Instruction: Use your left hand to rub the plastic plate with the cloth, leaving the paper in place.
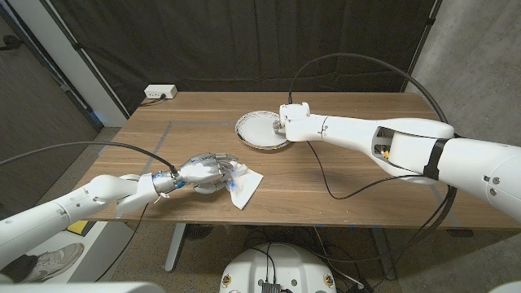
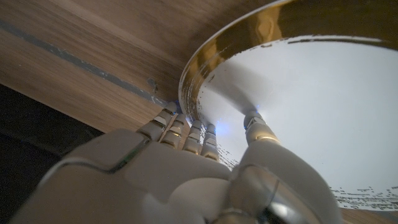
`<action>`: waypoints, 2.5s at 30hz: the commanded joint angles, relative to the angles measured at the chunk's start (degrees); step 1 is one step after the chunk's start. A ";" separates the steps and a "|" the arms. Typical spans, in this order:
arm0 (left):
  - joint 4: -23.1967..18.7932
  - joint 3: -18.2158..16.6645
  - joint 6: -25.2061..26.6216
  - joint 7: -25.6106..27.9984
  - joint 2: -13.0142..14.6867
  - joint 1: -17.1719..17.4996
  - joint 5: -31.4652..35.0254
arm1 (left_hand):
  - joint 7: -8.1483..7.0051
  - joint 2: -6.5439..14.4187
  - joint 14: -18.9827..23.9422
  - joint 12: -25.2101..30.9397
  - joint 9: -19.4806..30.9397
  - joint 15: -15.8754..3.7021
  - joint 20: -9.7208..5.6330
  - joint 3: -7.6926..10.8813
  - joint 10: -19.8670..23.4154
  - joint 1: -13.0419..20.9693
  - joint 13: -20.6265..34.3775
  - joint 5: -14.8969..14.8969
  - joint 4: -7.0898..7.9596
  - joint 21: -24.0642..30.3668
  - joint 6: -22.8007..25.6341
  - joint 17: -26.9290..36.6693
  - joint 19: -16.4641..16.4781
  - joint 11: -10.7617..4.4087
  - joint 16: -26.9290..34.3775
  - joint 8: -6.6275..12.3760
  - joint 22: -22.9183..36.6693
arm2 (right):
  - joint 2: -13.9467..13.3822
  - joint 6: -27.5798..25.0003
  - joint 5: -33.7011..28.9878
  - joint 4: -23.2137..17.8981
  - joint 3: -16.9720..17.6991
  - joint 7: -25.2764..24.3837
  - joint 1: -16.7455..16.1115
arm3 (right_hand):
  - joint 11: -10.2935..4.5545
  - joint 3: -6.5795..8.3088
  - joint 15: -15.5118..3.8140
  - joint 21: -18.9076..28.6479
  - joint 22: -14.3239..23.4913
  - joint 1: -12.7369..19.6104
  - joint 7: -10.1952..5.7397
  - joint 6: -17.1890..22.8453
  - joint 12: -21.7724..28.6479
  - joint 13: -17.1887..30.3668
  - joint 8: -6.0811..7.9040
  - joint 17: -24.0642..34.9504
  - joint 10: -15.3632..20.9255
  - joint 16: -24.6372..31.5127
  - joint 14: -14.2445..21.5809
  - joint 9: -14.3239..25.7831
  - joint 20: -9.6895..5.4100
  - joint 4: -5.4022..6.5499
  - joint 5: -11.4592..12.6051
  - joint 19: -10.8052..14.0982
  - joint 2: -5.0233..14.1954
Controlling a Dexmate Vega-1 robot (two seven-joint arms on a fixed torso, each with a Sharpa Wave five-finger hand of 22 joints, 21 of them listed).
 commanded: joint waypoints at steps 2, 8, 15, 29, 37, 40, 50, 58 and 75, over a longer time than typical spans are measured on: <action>2.63 0.16 7.07 10.74 -2.30 -2.15 -2.27 | 1.60 0.76 0.61 0.63 0.25 -8.95 -0.48 -0.21 0.71 1.32 0.56 0.38 -0.03 0.49 2.33 0.29 0.71 -0.26 0.34 0.26 0.24 | 0.66 1.24 -0.22 1.67 0.15 0.87 -0.02 | -0.04 -0.26 -1.40 0.16 0.21 0.54 0.24 -0.19 0.09 0.18 0.39 0.15 0.22 0.17 -0.16 0.20 0.10 0.16 -0.02 -0.08 0.06; 4.55 -0.20 9.48 12.18 -4.50 -4.23 -4.32 | 1.35 0.70 0.70 0.81 0.29 -9.00 -0.62 -0.45 0.88 1.71 0.87 0.38 0.05 0.60 2.56 0.33 0.75 -0.26 0.18 0.31 0.25 | 0.97 1.82 -0.27 2.55 0.31 1.33 -0.05 | -0.05 -0.33 -1.35 0.18 0.21 0.63 0.26 -0.16 0.10 0.18 0.44 0.15 0.19 0.15 -0.23 0.20 0.07 0.19 -0.02 -0.07 0.05; 8.23 0.68 12.10 12.36 -7.43 -7.85 -5.19 | 1.30 0.64 0.87 0.93 0.31 -9.02 -0.72 -0.72 0.96 2.03 1.15 0.36 0.13 0.71 2.74 0.42 0.77 -0.26 0.12 0.35 0.25 | 1.06 2.20 -0.31 3.11 0.57 1.80 -0.19 | -0.21 -0.41 -1.33 0.20 0.22 0.71 0.29 -0.23 0.10 0.18 0.45 0.15 0.11 0.14 -0.32 0.20 0.07 0.23 -0.03 -0.09 0.04; 18.87 5.62 15.04 12.28 -13.76 -16.90 -6.63 | 1.32 0.60 1.12 1.20 0.35 -9.03 -0.86 -1.28 1.17 2.70 1.78 0.34 0.42 1.12 3.04 0.49 1.18 -0.24 -0.29 0.37 0.25 | 0.67 2.81 -0.57 3.03 0.53 3.09 -0.13 | 0.01 -0.59 -1.24 0.22 0.23 0.89 0.29 -0.14 0.11 0.18 0.56 0.14 0.03 0.15 -0.39 0.19 0.07 0.28 -0.04 -0.15 0.01; 29.96 5.10 12.27 13.03 -21.64 -21.53 -1.97 | 1.17 0.46 1.13 1.33 0.36 -9.10 -1.07 -1.52 1.35 3.08 2.01 0.31 0.38 1.27 3.45 0.51 1.29 -0.23 -0.48 0.48 0.23 | 0.50 3.79 -1.01 2.77 0.38 3.65 0.08 | 0.13 -0.67 -1.21 0.21 0.24 0.98 0.35 -0.04 0.14 0.18 0.61 0.14 0.06 0.16 -0.41 0.19 0.12 0.31 -0.05 -0.22 0.00; 33.44 3.69 10.33 13.03 -24.52 -22.74 0.22 | 1.27 0.33 1.18 1.39 0.35 -9.14 -1.16 -1.69 1.45 3.32 2.11 0.28 0.31 1.37 3.63 0.56 1.45 -0.23 -0.52 0.52 0.22 | 0.83 4.53 -1.03 3.61 0.38 4.03 0.14 | 0.09 -0.70 -1.18 0.23 0.24 1.01 0.37 -0.04 0.15 0.18 0.62 0.14 0.07 0.17 -0.39 0.19 0.14 0.32 -0.05 -0.21 0.00; 45.74 11.02 10.76 13.03 -31.49 -31.28 -0.47 | 1.23 0.31 1.15 1.36 0.32 -9.07 -1.38 -2.08 1.30 3.80 2.45 0.29 0.48 1.56 3.45 0.59 1.50 -0.20 -0.88 0.29 0.20 | 1.73 6.37 -1.25 5.68 0.94 4.27 -0.13 | 0.17 -0.80 -1.10 0.25 0.24 1.13 0.42 -0.08 0.16 0.18 0.63 0.13 0.04 0.18 -0.40 0.19 0.16 0.34 -0.06 -0.23 -0.02; 54.48 21.08 14.60 13.03 -36.46 -38.03 -5.08 | 1.35 0.91 0.22 0.74 0.40 -8.94 -0.48 -2.29 -0.59 3.91 3.09 0.70 1.25 1.50 2.55 0.42 0.68 -0.14 -2.03 -0.14 0.20 | 1.42 6.52 -1.44 5.37 1.40 4.66 -0.38 | 0.24 -0.89 -1.10 0.24 0.24 1.22 0.43 -0.09 0.14 0.18 0.64 0.12 -0.06 0.18 -0.40 0.19 0.29 0.31 -0.07 -0.30 -0.11; 46.65 29.18 14.05 -14.23 -35.22 -43.03 -22.09 | 1.43 1.61 -1.01 0.57 1.11 -9.10 0.20 -2.69 -1.68 4.39 4.28 1.52 1.78 1.49 1.79 0.61 -0.14 -0.33 -3.22 0.15 0.20 | 0.24 5.01 -1.47 2.89 1.55 5.50 -0.66 | 0.58 -1.09 -0.90 0.24 0.23 1.54 0.61 -0.17 0.10 0.18 0.65 0.05 -0.27 0.12 -0.47 0.18 0.34 0.05 -0.12 -0.37 -0.46</action>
